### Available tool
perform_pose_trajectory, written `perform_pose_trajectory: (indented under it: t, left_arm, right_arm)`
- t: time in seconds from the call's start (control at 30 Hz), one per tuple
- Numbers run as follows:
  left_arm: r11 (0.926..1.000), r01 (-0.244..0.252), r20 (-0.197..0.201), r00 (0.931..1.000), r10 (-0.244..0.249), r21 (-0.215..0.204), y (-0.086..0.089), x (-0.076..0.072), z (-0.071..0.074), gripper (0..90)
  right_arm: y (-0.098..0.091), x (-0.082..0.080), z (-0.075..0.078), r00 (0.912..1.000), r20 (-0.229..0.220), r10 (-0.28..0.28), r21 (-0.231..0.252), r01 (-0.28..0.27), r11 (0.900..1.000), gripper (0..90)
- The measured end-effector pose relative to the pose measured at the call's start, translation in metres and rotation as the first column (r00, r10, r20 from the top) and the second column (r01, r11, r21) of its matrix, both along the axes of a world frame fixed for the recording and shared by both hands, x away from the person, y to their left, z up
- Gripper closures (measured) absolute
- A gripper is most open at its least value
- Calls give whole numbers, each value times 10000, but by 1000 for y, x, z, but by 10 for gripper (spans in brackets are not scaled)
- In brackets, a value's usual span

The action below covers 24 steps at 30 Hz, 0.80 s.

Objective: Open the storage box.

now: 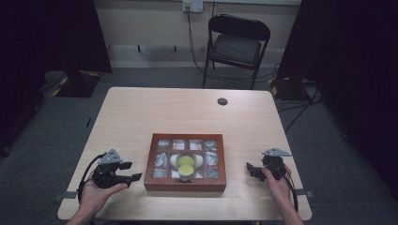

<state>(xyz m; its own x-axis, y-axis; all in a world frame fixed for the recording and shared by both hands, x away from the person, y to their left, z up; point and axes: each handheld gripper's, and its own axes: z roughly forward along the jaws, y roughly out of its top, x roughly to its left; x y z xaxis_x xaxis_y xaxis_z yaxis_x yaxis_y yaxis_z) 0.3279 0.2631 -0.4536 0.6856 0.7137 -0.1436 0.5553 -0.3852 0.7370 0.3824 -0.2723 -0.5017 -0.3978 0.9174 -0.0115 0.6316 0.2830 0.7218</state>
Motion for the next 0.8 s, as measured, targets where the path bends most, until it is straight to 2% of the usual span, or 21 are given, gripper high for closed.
perform_pose_trajectory:
  t: [0.1,0.17,0.4,0.5,0.53,0.6,0.67,0.7,0.8]
  left_arm:
    - [9998,88,185,9998,-85,-194,-1,-2,5,370]
    - [9992,172,399,9991,-158,-353,-2,-4,7,421]
    - [9957,629,628,9963,-586,-685,-10,-5,16,412]
    - [9896,1253,741,9900,-1200,-706,-16,-6,21,436]
    - [9849,1488,720,9871,-1427,-881,-19,-7,22,451]
    - [9794,1678,692,9846,-1608,-1121,-23,-7,24,462]
    - [9755,1932,761,9796,-1859,-1049,-27,-6,25,479]
    - [9693,2184,775,9745,-2105,-1127,-31,-5,27,523]
    - [9699,2263,905,9717,-2184,-897,-37,-4,29,546]
  right_arm:
    - [1,0,0,9999,3,149,-7,-149,9999,132]
    - [1,0,0,9998,-4,201,0,-201,9998,131]
    - [1,0,0,9997,-13,243,11,-243,9997,131]
    - [1,0,0,9997,-9,231,11,-231,9997,131]
    - [1,0,0,9997,-4,226,6,-226,9997,131]
    - [1,0,0,9998,-1,222,4,-222,9998,131]
    - [1,0,0,9998,-3,220,6,-220,9998,131]
    - [1,0,0,9998,-2,218,6,-218,9998,131]
    - [1,0,0,9998,-1,220,6,-220,9998,131]
